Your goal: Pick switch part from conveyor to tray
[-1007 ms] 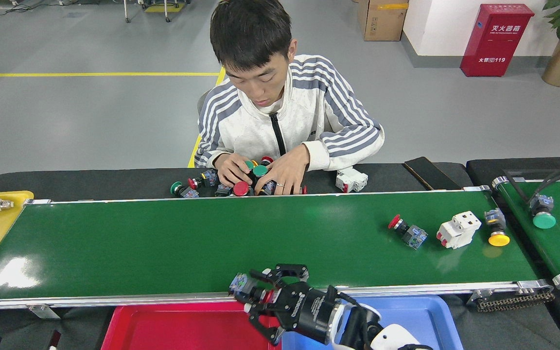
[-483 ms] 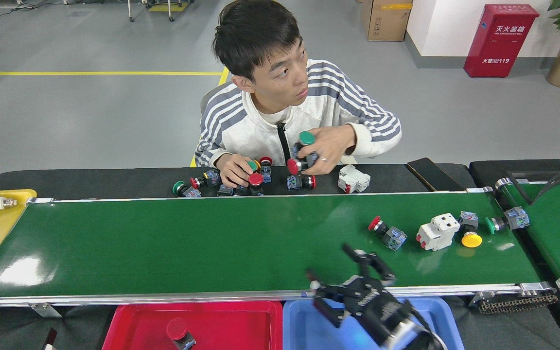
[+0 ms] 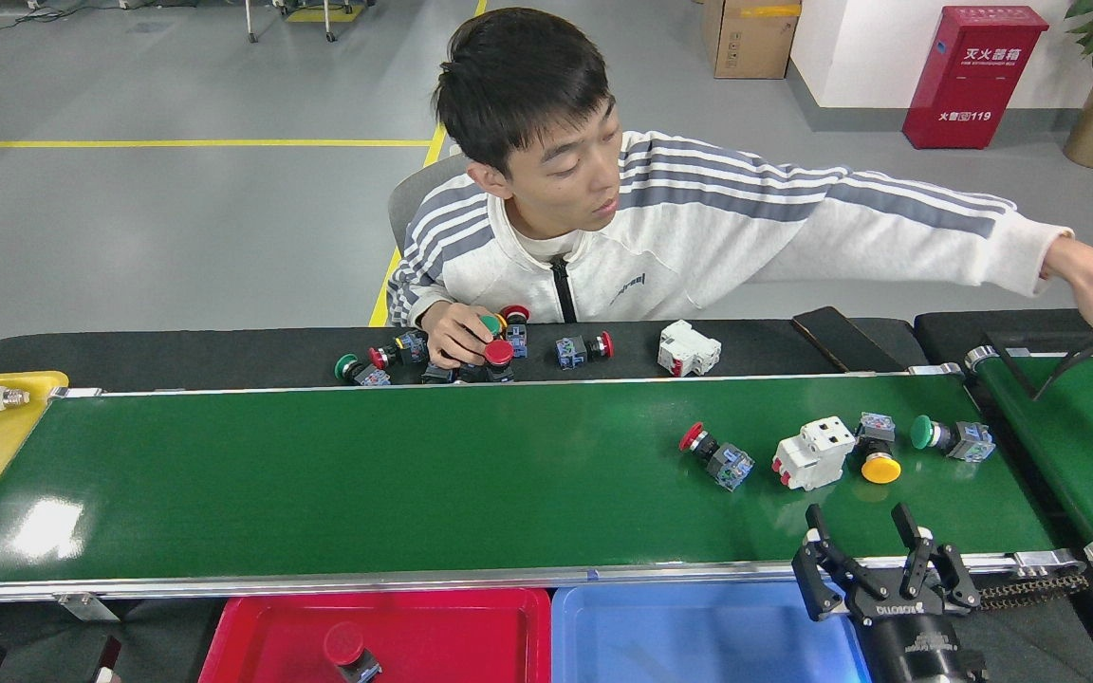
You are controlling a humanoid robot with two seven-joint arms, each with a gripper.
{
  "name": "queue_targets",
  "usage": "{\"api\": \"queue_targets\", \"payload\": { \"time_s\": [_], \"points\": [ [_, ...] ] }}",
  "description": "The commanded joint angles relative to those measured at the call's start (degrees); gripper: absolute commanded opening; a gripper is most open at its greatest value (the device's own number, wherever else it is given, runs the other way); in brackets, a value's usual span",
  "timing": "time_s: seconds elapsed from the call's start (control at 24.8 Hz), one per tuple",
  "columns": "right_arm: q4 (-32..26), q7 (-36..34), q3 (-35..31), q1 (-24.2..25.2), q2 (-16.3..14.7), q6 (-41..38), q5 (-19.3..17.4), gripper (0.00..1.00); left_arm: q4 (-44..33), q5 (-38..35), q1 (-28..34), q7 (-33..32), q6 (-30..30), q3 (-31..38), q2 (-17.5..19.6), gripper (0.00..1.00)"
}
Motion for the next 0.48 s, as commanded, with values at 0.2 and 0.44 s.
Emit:
{"api": "queue_targets", "payload": {
  "time_s": [0.2, 0.44],
  "points": [
    [5.02, 1.36, 2.95, -7.48, -0.02, 0.45, 0.65, 0.96, -0.30, 0.09, -0.50, 0.52, -0.12, 0.15, 0.57, 1.00],
    [9.33, 1.54, 4.09, -11.61, 0.07, 0.45, 0.56, 0.97, -0.21, -0.09, -0.50, 0.43, -0.12, 0.15, 0.66, 1.00]
  ]
}}
